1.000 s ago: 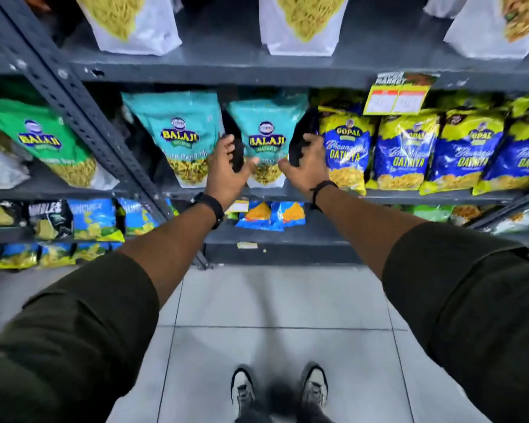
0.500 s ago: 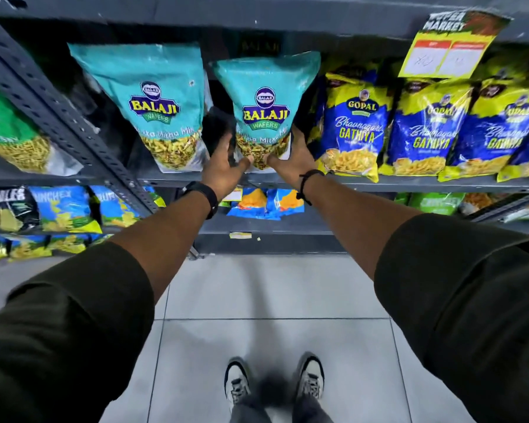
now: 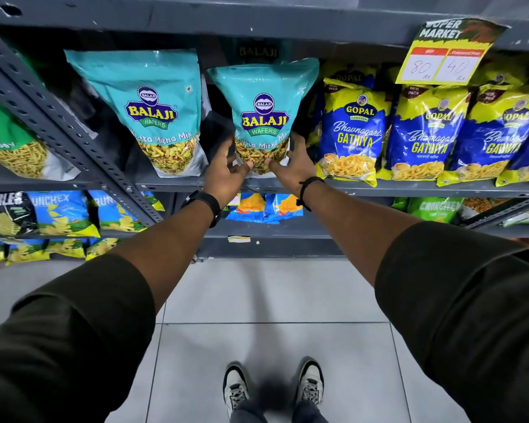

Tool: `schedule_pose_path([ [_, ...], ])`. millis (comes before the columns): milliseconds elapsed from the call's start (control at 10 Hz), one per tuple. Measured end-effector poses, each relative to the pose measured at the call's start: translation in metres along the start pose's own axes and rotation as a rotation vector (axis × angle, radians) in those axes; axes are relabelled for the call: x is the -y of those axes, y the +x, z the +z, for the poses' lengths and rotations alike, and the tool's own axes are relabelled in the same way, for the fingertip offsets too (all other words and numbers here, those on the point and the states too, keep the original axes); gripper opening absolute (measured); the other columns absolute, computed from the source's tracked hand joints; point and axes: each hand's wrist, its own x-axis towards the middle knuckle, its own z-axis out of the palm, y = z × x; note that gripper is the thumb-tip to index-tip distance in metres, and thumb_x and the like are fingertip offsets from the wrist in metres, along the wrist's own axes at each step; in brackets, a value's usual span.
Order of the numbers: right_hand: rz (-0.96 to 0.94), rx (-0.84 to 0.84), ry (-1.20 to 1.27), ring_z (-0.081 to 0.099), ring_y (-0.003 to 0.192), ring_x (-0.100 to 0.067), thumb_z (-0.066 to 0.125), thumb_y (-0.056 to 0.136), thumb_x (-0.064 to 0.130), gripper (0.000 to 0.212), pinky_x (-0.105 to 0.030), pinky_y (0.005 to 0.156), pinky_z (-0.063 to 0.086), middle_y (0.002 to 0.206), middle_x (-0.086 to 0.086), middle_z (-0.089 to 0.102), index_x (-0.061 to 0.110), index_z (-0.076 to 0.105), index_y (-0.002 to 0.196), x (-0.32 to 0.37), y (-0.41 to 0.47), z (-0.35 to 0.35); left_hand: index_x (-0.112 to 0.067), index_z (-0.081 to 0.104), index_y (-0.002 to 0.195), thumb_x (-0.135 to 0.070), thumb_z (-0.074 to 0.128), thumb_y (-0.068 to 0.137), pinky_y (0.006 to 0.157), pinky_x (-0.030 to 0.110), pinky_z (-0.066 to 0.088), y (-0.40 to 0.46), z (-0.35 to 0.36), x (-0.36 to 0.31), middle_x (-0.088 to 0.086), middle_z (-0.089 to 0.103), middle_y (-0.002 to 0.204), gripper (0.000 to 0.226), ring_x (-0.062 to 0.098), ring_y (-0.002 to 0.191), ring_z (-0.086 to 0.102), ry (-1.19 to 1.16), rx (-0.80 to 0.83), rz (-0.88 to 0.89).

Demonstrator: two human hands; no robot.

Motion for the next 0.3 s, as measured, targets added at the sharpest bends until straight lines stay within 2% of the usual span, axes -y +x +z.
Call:
schedule_pose_path([
  [200,0.008,0.004,-0.049,0.047,0.143,-0.03,0.077,0.088,0.025,0.089,-0.04,0.112,0.045,0.154,-0.008,0.048,0.016,0.023,0.158,0.012,-0.01,-0.007,-0.016,0.034,0.169,-0.019,0.071,0.103,0.124,0.04,0.046,-0.014,-0.002,-0.019,0.011,0.055,0.163,0.076,0.025,0.151,0.054,0.028,-0.043,-0.057],
  [300,-0.016,-0.025,-0.105,0.042,0.146,-0.032,0.077,0.087,0.031,0.092,-0.042,0.114,0.043,0.156,-0.011,0.045,0.015,0.021,0.158,0.016,-0.019,-0.012,-0.01,0.042,0.164,-0.022,0.069,0.104,0.124,0.041,0.046,-0.029,-0.003,-0.027,0.014,0.056,0.162,0.067,0.027,0.15,0.055,0.092,-0.157,-0.001],
])
